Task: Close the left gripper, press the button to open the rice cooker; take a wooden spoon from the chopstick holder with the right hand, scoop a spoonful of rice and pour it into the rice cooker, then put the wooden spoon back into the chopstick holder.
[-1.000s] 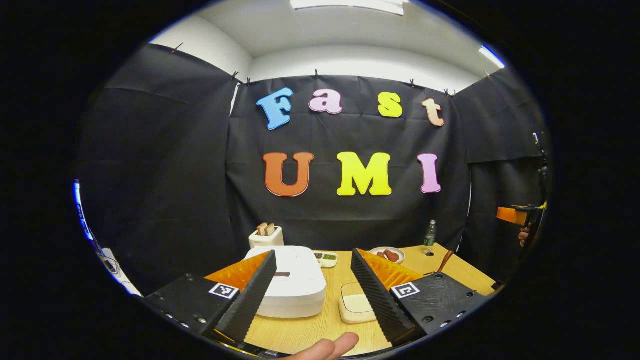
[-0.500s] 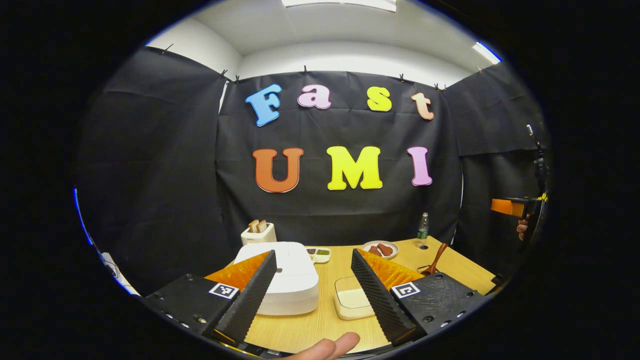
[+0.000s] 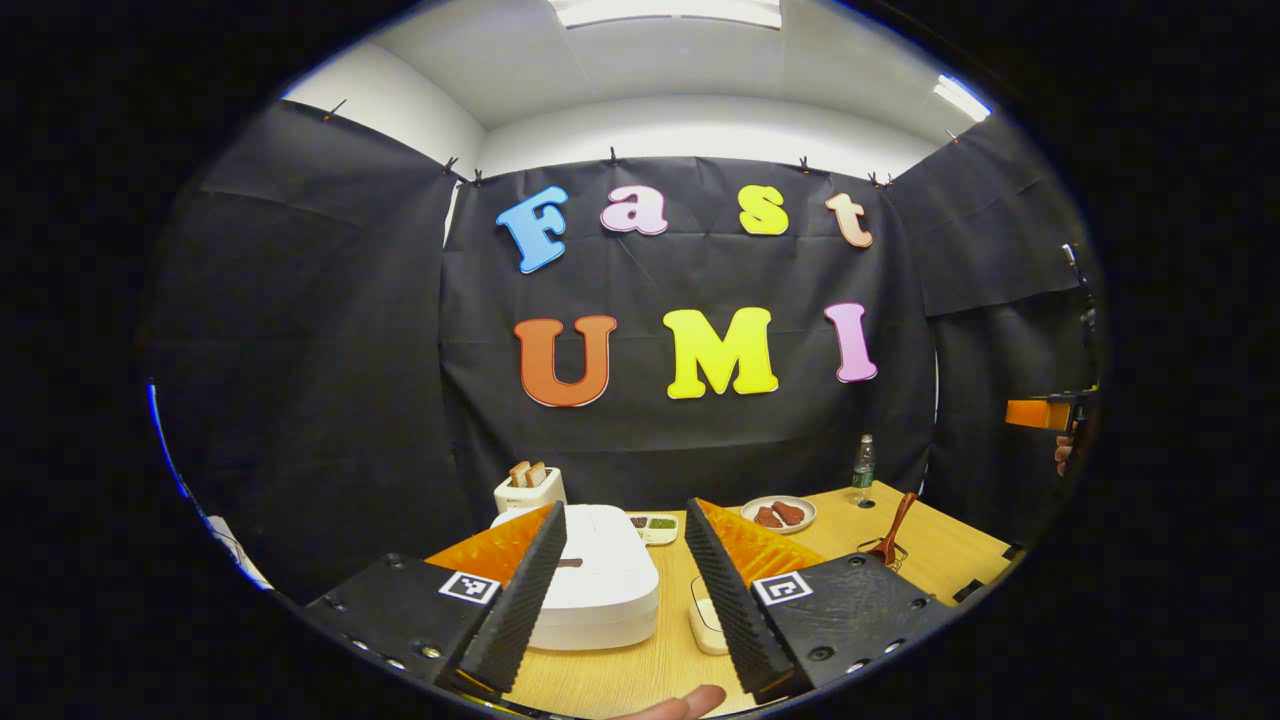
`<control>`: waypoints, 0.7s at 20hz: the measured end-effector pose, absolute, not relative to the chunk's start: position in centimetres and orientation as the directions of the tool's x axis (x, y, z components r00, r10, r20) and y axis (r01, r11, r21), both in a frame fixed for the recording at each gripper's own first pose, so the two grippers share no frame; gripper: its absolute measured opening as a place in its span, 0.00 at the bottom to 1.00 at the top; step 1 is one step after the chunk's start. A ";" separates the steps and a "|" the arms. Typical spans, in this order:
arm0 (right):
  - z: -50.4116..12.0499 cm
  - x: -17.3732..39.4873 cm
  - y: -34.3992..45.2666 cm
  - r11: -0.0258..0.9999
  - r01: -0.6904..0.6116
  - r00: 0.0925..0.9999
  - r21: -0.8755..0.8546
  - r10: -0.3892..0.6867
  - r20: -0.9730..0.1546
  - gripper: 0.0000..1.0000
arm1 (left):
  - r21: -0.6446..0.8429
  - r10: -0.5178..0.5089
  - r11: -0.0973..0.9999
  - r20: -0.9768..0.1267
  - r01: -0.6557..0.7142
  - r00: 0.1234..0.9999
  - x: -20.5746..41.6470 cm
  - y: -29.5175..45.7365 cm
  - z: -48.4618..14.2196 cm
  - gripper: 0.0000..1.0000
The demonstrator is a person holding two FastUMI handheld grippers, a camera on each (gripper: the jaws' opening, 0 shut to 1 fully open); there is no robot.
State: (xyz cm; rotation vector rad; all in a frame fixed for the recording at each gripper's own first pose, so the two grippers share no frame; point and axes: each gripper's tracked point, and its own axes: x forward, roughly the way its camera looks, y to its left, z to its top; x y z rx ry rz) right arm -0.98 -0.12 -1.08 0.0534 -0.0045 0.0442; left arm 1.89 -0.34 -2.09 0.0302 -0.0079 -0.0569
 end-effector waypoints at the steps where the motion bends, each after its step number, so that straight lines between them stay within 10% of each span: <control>1: -1.0 -0.9 -0.3 0.998 -0.039 0.999 0.053 0.038 0.014 0.98 | 0.008 -0.072 0.997 -0.002 0.072 0.997 2.1 -0.6 -2.3 0.73; 3: -0.9 -0.9 -0.5 0.998 -0.034 0.999 0.049 0.033 0.026 0.98 | -0.015 -0.107 0.994 0.009 0.107 0.994 2.2 -1.0 -1.6 0.71; 5: -1.0 -0.9 -0.2 0.998 -0.049 0.999 0.048 0.048 0.025 1.00 | -0.019 -0.110 0.994 0.013 0.110 0.994 2.6 -0.7 -1.6 0.43; 11: -0.5 -0.3 -1.7 0.996 0.005 0.997 0.084 -0.011 0.071 1.00 | -0.046 -0.073 0.996 0.009 0.074 0.997 4.0 0.5 -1.8 0.46; 13: -0.3 -0.1 -1.8 0.997 0.006 0.996 0.081 -0.012 0.083 1.00 | -0.057 -0.039 0.998 -0.006 0.039 0.999 5.0 1.5 -2.5 0.06; 14: -0.1 -0.1 -1.6 0.997 -0.001 0.996 0.081 -0.006 0.088 1.00 | -0.049 -0.027 0.998 -0.026 0.026 0.999 5.4 1.9 -3.2 0.02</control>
